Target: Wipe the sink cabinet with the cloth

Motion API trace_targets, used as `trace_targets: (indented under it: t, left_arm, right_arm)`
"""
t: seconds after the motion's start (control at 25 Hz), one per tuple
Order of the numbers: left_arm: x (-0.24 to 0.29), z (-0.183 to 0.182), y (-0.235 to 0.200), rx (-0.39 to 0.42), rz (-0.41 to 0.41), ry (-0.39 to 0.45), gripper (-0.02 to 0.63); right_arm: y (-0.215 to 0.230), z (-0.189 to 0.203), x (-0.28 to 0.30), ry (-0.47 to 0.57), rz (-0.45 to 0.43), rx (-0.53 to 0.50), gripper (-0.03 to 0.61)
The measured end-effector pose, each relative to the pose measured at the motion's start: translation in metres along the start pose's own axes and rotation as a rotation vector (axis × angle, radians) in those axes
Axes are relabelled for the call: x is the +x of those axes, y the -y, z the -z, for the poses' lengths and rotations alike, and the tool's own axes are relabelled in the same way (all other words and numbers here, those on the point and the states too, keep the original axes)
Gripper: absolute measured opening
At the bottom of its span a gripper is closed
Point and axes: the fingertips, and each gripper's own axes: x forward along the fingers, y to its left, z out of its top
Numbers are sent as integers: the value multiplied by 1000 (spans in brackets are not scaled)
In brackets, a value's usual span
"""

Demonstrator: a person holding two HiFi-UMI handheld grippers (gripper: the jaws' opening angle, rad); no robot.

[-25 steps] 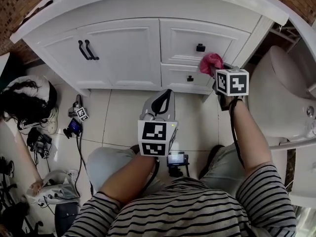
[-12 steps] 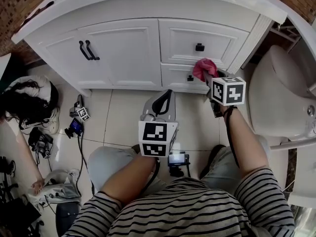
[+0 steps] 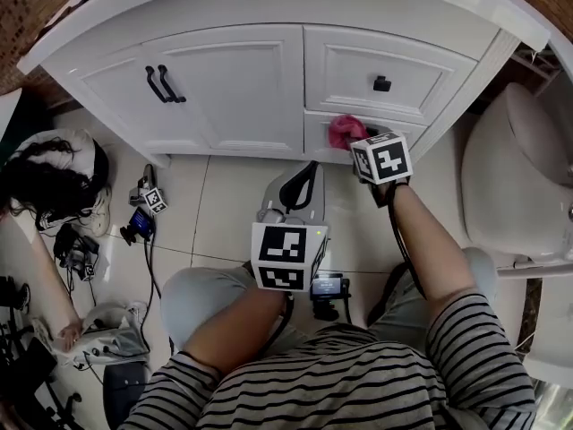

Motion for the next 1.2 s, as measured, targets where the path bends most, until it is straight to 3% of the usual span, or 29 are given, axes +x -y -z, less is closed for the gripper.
trace_targets:
  t: [0.24, 0.36, 0.44, 0.56, 0.68, 0.84, 1.2]
  left_arm:
    - [4, 0, 12, -27, 33, 0, 2]
    - [3, 1, 17, -14, 38, -1, 2]
    - [1, 1, 18, -15, 36, 0, 2]
    - [-1, 0, 16, -23, 34, 0, 2]
    - [-2, 1, 14, -26, 33, -2, 2]
    - [-2, 3, 6, -41, 25, -4, 2]
    - [6, 6, 9, -69, 41, -13, 2]
  right_arm:
    - [112, 54, -67, -22, 198, 206, 69]
    - [125, 66, -79, -32, 250, 250, 67]
    - [99, 59, -69, -15, 182, 232, 67]
    - [25, 46, -32, -10, 1, 121, 67]
    - [-28, 43, 15, -35, -85, 46, 67]
    - [-51, 43, 56, -52, -108, 31, 67]
    - [4, 61, 24, -81, -31, 19, 63]
